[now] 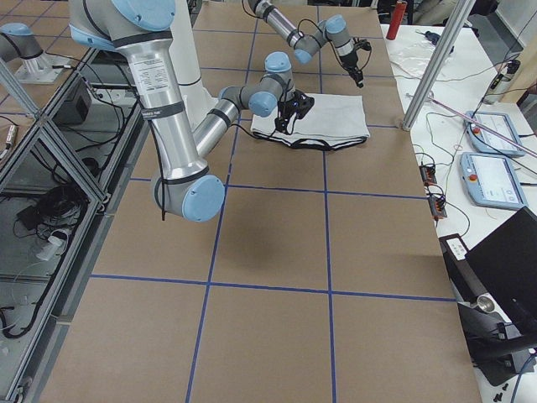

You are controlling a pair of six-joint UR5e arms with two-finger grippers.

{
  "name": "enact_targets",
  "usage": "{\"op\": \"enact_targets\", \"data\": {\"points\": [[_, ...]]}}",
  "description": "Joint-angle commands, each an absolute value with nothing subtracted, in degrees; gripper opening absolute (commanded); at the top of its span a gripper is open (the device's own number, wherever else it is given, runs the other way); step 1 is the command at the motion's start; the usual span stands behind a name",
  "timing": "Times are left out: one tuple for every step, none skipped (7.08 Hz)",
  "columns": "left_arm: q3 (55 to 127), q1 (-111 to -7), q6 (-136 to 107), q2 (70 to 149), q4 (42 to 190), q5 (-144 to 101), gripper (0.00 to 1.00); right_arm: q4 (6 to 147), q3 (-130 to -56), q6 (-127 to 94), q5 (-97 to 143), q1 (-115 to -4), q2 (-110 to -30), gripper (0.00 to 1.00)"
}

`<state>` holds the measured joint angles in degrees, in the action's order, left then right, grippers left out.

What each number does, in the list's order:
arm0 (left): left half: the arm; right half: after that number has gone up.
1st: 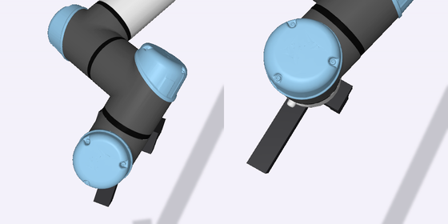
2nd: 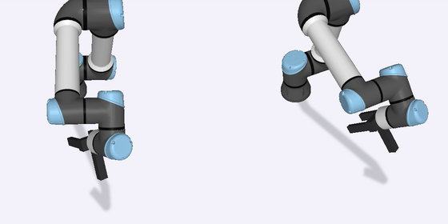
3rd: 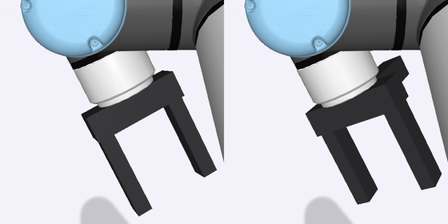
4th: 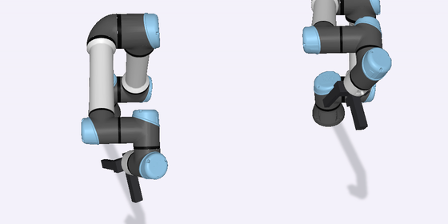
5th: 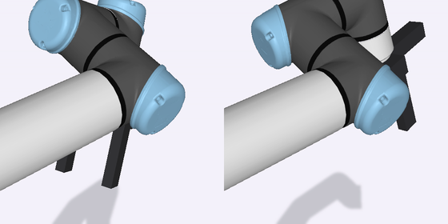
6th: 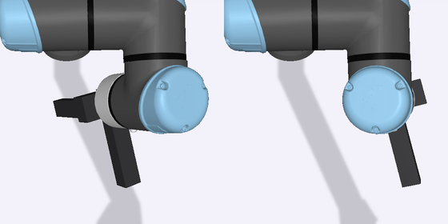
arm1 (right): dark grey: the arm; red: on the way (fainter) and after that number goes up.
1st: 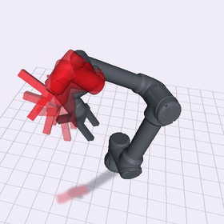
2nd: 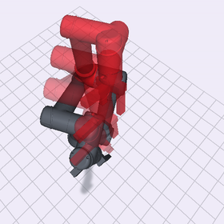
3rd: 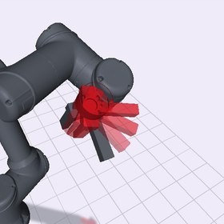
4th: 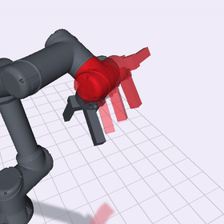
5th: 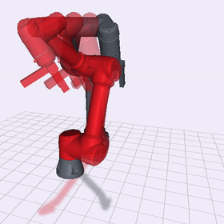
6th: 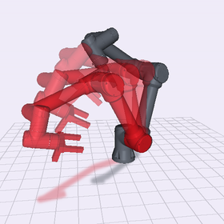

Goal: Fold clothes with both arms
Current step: 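Lower the right gripper onto the striped shirt edge nearest the robot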

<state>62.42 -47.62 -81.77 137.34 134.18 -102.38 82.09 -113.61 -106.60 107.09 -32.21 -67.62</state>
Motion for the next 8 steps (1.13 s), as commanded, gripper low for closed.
{"op": "enact_targets", "data": {"points": [[71.68,-47.64,-81.74,130.72,132.8,-105.91,0.52,82.27,-109.79,-111.86,103.73,-24.73,-62.95,1.0],[72.68,-47.64,-81.74,129.91,132.72,-106.0,0.52,82.27,-108.3,-113.89,103.54,-22.26,-61.97,1.0],[72.77,-47.72,-81.74,129.82,132.71,-105.91,0.52,82.0,-107.5,-115.65,102.06,-20.24,-61.61,1.0],[72.77,-47.72,-81.74,129.73,132.8,-105.91,0.53,81.83,-106.45,-116.27,100.13,-18.91,-60.74,1.0],[72.77,-47.64,-81.83,129.81,132.8,-105.91,0.54,81.74,-105.13,-116.45,99.85,-18.29,-60.73,1.0],[73.03,-47.64,-81.91,129.73,132.8,-105.91,0.54,81.74,-105.03,-117.15,99.76,-17.85,-60.99,1.0],[73.04,-47.64,-81.91,129.73,132.8,-105.82,0.54,81.74,-104.77,-117.16,99.76,-17.75,-61.0,1.0],[73.04,-47.64,-81.91,129.81,132.8,-105.82,0.54,81.65,-103.63,-117.16,99.76,-17.75,-60.91,1.0]]}}
